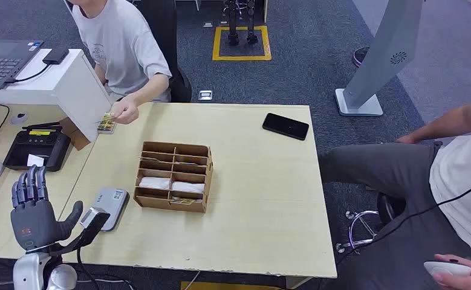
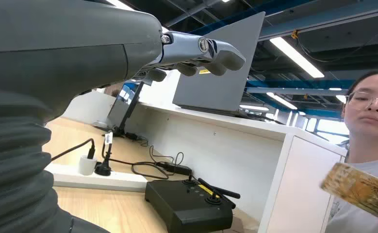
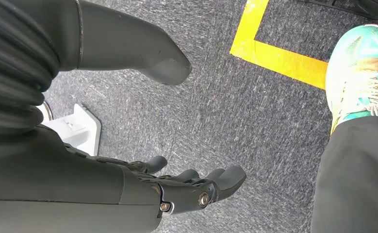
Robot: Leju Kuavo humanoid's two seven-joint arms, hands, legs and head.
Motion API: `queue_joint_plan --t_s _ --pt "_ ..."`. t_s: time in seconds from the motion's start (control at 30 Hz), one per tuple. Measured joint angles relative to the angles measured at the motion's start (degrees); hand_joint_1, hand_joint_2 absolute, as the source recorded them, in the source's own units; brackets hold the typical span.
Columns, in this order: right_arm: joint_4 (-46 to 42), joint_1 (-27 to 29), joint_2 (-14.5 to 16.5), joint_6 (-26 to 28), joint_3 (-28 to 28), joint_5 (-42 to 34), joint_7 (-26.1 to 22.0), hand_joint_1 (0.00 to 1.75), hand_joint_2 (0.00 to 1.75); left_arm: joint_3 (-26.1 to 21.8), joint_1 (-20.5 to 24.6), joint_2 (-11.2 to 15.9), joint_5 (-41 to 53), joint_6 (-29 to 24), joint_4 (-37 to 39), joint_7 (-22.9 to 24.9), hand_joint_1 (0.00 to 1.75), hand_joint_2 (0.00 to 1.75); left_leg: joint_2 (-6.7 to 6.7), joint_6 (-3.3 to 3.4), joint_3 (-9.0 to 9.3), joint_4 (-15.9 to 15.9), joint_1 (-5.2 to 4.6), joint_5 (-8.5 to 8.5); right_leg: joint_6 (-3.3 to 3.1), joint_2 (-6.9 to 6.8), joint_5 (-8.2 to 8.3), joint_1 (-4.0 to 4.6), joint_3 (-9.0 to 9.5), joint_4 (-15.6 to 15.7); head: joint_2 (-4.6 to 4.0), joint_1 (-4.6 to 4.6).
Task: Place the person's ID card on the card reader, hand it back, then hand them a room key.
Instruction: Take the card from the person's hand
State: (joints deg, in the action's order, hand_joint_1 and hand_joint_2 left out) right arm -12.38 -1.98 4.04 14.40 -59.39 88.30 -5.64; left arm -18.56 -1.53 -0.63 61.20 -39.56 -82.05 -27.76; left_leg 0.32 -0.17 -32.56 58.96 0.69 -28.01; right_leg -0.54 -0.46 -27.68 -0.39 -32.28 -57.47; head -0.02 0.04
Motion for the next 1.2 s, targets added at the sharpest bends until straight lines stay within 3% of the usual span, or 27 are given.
queue_joint_plan --t_s 0.6,0.73,1.2 --pt "0.01 0.0 0.01 0.02 0.03 0.0 -0.33 0.0 1.75 0.0 -0.4 0.0 0.33 0.0 0.0 -0.22 0.0 1.75 0.0 0.0 0.0 0.0 0.0 0.0 0.0 0.0 0.0 0.0 0.0 0.0 0.0 0.01" --pt "0.01 0.0 0.02 0.16 0.08 0.0 -0.37 0.0 1.75 0.0 -0.4 0.0 0.28 0.0 0.0 -0.41 1.71 1.75 0.0 0.0 -0.01 0.0 0.0 0.0 0.0 0.0 0.0 0.0 0.0 0.0 0.0 0.01" --pt "0.03 0.01 0.02 0.52 0.19 -0.02 -0.68 0.0 1.75 -0.02 -0.37 0.08 -0.68 -0.03 0.0 -1.6 1.75 1.75 0.0 0.0 -0.01 0.0 0.0 0.0 0.0 0.0 0.0 0.0 0.0 0.0 0.0 0.01"
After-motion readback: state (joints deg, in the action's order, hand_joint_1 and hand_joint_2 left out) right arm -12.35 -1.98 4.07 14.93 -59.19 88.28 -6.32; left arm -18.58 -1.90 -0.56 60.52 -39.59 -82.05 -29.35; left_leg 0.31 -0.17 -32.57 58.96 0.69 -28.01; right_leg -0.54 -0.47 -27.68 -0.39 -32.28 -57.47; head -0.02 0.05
